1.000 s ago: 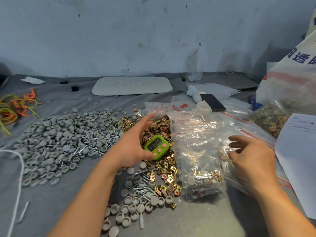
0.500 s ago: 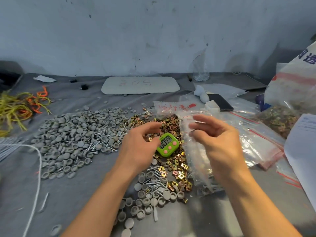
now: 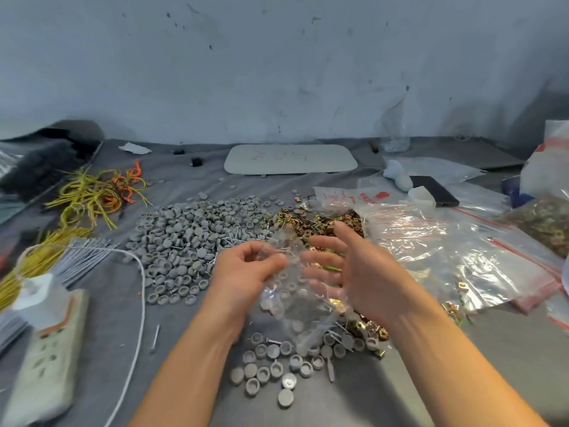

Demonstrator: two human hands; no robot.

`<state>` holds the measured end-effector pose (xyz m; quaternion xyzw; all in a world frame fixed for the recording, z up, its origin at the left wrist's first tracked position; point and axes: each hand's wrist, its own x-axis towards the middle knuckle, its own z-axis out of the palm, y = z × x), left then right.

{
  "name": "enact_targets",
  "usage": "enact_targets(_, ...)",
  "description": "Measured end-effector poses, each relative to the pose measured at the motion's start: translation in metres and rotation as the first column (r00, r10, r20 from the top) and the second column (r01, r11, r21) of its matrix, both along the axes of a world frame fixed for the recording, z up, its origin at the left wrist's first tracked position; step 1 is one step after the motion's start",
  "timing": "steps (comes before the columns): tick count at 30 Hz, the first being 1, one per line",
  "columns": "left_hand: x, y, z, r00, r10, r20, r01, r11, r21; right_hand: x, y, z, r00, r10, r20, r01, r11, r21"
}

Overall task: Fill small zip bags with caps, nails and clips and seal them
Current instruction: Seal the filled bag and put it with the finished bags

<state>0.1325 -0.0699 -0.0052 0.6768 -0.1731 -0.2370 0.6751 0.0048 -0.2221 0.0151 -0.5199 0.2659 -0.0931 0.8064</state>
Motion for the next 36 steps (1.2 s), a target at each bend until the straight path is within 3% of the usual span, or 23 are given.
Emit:
enact_targets(2,0.001,0.008,-0.001,0.989,0.135,-0.056,-0.138,0.989,-0.06,-0.002,0.003,0.003,0.991,0.089,-0.095,-0.105,0.978,-0.182)
enact_targets(4,0.005,0.018,0.0,0.972,0.217,-0.09,-0.226,0.968,-0.108,-0.001,0.009,0.004,0.982,0.077,-0.17,-0.127,0.943,-0.308)
enact_targets(11,0.011,0.056,0.007,0.85,0.52,-0.081,-0.526,0.841,-0.124,0.022,0.04,0.011,0.998,-0.048,-0.034,0.034,0.944,-0.327)
enact_targets(13,0.007,0.064,0.006,0.758,0.623,0.192,-0.636,0.772,0.002,0.03,0.052,0.009,0.995,-0.099,-0.02,0.082,0.91,-0.407)
enact_targets(15,-0.003,0.073,0.01,0.618,0.559,0.554,-0.681,0.731,0.022,0.038,0.066,0.008,0.987,-0.16,-0.008,0.132,0.841,-0.525)
enact_targets(16,-0.009,0.074,0.015,0.597,0.489,0.636,-0.634,0.773,0.001,0.043,0.072,0.008,0.981,-0.193,0.011,0.164,0.799,-0.579)
enact_targets(19,-0.023,0.064,0.022,0.717,0.258,0.648,-0.42,0.901,0.106,0.056,0.083,0.01,0.978,-0.193,0.082,0.198,0.725,-0.66)
enact_targets(21,-0.026,0.057,0.02,0.748,0.174,0.64,-0.361,0.916,0.173,0.063,0.084,0.011,0.986,-0.129,0.106,0.167,0.707,-0.687)
enact_targets(25,-0.02,0.058,0.017,0.789,0.16,0.593,-0.341,0.917,0.206,0.071,0.088,0.006,0.996,0.026,0.081,0.044,0.661,-0.749)
enact_targets(29,-0.002,0.066,0.012,0.854,0.07,0.516,-0.269,0.908,0.322,0.076,0.093,0.006,0.992,0.051,0.111,0.035,0.749,-0.661)
enact_targets(31,0.007,0.063,0.012,0.921,0.084,0.379,-0.2,0.939,0.278,0.078,0.092,0.006,0.99,0.012,0.141,0.088,0.729,-0.679)
enact_targets(34,0.008,0.061,0.011,0.942,0.223,0.252,-0.268,0.95,0.16,0.069,0.093,-0.003,0.993,-0.07,0.094,0.117,0.599,-0.792)
enact_targets(36,0.006,0.063,0.009,0.917,0.293,0.27,-0.338,0.93,0.142,0.063,0.093,-0.009,0.996,-0.04,0.085,0.09,0.645,-0.759)
